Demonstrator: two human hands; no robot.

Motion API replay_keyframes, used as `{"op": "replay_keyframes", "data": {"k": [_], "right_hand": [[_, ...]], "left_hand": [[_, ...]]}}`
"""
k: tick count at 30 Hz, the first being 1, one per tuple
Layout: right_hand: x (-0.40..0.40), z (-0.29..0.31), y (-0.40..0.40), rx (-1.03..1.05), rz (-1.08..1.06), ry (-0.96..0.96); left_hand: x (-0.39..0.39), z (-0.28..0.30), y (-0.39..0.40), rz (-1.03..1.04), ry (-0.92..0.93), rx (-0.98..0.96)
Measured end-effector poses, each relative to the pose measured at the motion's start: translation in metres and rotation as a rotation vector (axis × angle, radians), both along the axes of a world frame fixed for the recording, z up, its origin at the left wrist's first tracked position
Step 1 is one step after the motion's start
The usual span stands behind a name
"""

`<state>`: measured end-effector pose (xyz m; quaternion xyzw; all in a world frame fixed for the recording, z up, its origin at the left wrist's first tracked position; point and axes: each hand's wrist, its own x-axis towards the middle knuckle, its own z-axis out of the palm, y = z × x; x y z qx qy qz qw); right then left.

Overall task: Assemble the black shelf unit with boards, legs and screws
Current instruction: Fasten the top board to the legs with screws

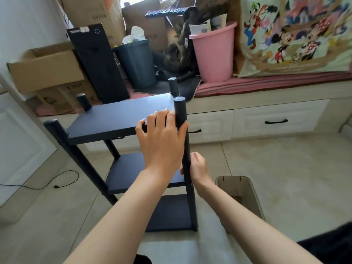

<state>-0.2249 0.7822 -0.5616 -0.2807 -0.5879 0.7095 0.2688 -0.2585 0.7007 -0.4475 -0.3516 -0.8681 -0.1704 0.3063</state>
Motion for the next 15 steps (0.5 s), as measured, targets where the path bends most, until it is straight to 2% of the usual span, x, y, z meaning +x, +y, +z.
{"op": "replay_keyframes", "data": {"k": [6, 15], "right_hand": [[-0.012, 0.002, -0.009, 0.053, -0.058, 0.014], [-0.065, 0.045, -0.03, 0.338, 0.115, 0.016]], "left_hand": [[-0.01, 0.019, -0.009, 0.064, -0.067, -0.11], [-0.063, 0.068, -0.071, 0.208, -0.226, 0.063]]}}
